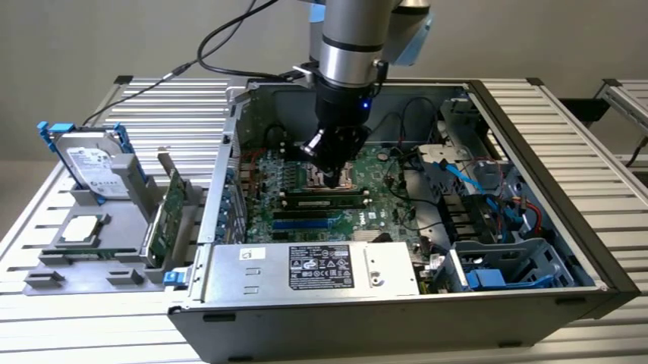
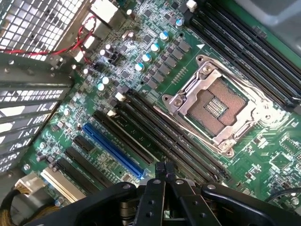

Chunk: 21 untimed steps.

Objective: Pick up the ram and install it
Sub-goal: 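Press down the ram until it locks into place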

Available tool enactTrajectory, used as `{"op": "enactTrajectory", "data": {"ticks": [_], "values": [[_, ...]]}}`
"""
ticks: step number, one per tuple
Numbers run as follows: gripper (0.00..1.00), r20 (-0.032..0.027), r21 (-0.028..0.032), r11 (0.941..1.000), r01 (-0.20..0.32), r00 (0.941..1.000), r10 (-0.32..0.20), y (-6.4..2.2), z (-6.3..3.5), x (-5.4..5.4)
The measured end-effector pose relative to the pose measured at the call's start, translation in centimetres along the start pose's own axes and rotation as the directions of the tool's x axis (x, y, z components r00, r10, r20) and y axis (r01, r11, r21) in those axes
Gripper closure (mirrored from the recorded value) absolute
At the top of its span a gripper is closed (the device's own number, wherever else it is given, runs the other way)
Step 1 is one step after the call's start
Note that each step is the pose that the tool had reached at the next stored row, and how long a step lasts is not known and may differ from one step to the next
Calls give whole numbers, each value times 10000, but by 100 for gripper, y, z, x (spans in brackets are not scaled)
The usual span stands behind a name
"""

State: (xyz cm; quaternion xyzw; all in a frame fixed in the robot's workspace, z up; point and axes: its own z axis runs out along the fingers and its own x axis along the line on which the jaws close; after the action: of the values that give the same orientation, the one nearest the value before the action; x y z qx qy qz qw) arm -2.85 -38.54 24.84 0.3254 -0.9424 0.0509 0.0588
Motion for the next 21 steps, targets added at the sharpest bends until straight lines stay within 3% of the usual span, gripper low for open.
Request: {"op": "enactTrajectory", "data": {"ticks": [5,10,14,21], "values": [[89,-46,-107,9969,-783,9969,783,0,3,0],[89,-92,-207,9876,-1554,9878,1553,0,8,-1],[89,-134,-284,9756,-2175,9760,2172,1,13,-1],[89,-192,-392,9488,-3133,9496,3128,1,21,-2]]}}
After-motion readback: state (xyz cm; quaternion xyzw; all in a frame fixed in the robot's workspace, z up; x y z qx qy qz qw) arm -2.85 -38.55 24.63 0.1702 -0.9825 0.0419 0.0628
